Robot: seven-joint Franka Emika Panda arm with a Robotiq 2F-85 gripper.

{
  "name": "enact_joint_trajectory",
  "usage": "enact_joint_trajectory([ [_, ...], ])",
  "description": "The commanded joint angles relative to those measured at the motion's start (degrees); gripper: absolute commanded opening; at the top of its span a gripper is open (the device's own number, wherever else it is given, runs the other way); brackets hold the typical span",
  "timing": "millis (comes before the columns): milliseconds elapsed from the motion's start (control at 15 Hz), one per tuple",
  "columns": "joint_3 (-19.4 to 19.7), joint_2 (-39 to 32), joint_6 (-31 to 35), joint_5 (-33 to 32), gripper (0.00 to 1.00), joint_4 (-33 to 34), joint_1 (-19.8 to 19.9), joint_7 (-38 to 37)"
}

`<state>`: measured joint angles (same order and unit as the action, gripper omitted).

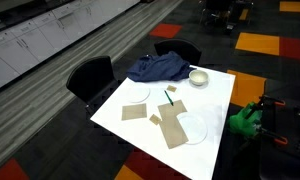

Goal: Pick up the pen from the table and put it in the bowl.

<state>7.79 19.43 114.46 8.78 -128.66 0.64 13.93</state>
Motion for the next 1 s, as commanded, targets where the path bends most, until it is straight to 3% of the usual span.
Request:
enact_joint_trajectory([
  [0,-7.39,-4.43,4.88,0.16,1.00,0.95,1.31,-15.83],
  [200,-12.50,-8.11,9.11,-1.45,1.00,1.13,1.31,-30.19],
  [467,-15.02,-14.48,14.28,-3.79,1.00,1.38,-0.87,-47.25],
  [933,-13.31,-26.05,28.24,-6.98,1.00,2.71,-3.50,-60.77],
])
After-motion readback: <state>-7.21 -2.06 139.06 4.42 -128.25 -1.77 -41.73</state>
